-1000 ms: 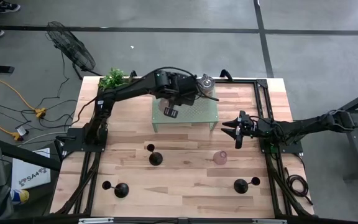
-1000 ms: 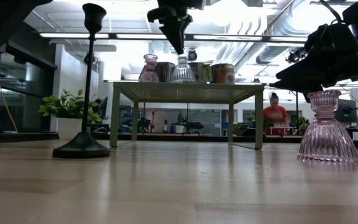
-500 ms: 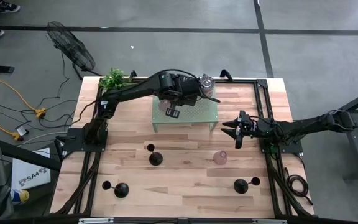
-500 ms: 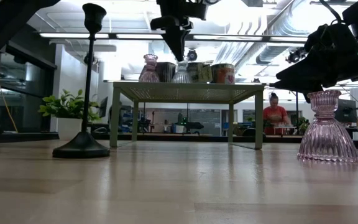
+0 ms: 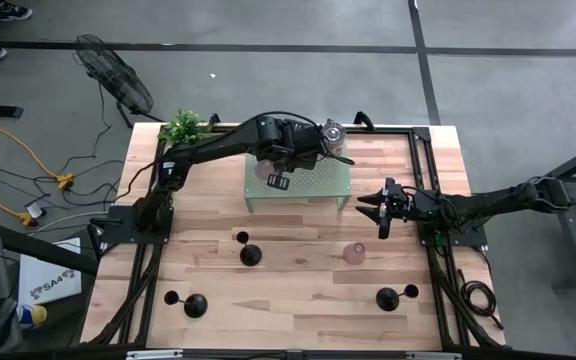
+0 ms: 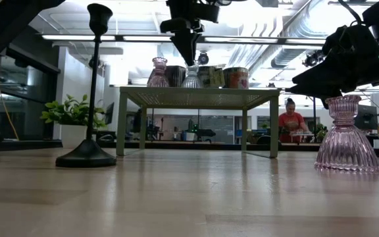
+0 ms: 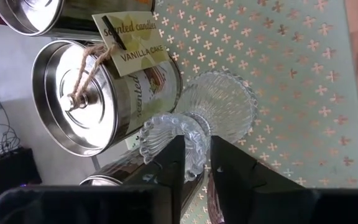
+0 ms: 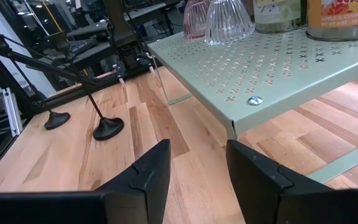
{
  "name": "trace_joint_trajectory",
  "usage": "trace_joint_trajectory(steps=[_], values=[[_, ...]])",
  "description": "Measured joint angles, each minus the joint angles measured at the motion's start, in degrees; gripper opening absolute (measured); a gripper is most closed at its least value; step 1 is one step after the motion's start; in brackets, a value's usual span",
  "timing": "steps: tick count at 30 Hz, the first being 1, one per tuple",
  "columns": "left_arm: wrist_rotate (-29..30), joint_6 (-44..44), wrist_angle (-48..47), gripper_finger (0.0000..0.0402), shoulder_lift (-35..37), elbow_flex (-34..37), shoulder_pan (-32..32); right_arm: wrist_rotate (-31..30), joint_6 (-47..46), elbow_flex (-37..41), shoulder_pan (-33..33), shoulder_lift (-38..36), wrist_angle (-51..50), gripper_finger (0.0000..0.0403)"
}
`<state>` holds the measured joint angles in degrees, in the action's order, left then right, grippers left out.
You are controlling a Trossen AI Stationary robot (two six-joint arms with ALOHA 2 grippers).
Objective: Pick & Place candle stick holders
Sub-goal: Put the transparent candle holder on the shelf aligned with the pink candle holder, then put the bottom left black candle holder on the shelf
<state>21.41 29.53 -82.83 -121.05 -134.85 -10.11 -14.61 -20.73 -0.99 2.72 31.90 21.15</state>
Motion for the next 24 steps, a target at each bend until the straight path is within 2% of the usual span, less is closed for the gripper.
trace_joint_trajectory(steps=[10, 15, 24], values=[[0.22, 0.14, -0.02, 0.0116, -0.02, 0.00, 0.34, 0.00, -0.02, 0.00, 0.00, 0.00, 0.00, 0.0148], [2.94, 0.17, 0.15, 0.0145, -0.02, -0.04, 0.93, 0.00, -0.02, 0.00, 0.00, 0.00, 0.00, 0.0148], [3.87, 0.17, 0.17, 0.0150, 3.10, -0.15, 1.55, 0.00, 0.00, 0.02, 0.01, 0.02, 0.00, 0.0148]])
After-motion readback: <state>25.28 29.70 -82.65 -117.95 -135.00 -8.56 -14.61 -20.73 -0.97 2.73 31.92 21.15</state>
